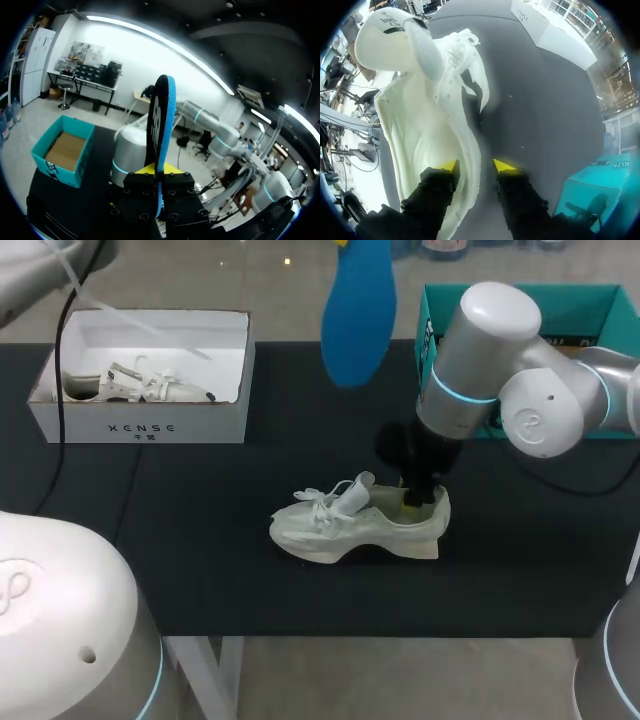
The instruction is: Take the shoe out of the shoebox, open the shoe tongue, remove and reinsert the insole, then place the shoe into the shoebox
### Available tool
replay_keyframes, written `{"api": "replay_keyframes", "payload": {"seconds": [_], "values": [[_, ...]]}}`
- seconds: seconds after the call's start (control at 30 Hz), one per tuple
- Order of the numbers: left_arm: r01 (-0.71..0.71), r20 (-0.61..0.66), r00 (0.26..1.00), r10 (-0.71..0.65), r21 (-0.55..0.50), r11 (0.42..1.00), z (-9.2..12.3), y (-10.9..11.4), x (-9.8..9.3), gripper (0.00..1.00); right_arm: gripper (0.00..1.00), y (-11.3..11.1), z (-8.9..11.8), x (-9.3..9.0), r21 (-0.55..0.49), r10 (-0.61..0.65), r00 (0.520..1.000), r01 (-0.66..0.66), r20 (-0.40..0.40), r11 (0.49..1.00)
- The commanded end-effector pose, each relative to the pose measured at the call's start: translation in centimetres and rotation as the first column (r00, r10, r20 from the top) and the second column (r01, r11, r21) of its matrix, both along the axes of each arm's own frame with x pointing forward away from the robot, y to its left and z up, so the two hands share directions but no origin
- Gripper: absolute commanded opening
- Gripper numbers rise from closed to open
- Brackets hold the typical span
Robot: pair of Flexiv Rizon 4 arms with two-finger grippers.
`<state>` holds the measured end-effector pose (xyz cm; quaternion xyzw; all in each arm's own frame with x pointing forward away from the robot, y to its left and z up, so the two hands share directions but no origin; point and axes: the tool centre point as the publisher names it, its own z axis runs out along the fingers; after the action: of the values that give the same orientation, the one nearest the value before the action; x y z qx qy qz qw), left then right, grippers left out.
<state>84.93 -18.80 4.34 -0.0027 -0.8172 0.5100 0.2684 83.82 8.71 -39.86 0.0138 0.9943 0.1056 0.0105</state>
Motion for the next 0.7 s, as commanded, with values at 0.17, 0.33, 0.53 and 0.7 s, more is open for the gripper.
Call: {"api": "replay_keyframes", "payload": {"seconds": [0.17,0.33,0.53,0.7], "values": [[0.000,0.001,1.000,0.000,0.003,1.000,0.0,0.1,0.0,0.00,0.00,-0.3,-0.3,-0.4,-0.001,-0.005,1.000,0.005,-0.009,1.000],[0.000,0.001,1.000,0.000,0.003,1.000,0.0,0.1,0.0,0.00,0.00,-0.3,0.0,-0.6,0.002,-0.005,1.000,0.005,-0.006,1.000],[0.000,0.001,1.000,0.000,0.003,1.000,0.0,0.1,0.0,0.00,0.00,-0.8,2.1,-0.7,0.010,-0.008,0.999,0.008,0.031,1.000],[0.000,0.001,1.000,0.000,0.003,1.000,0.0,0.1,0.0,0.00,0.00,-2.2,5.5,-0.8,0.006,-0.018,0.996,0.018,0.084,1.000]]}}
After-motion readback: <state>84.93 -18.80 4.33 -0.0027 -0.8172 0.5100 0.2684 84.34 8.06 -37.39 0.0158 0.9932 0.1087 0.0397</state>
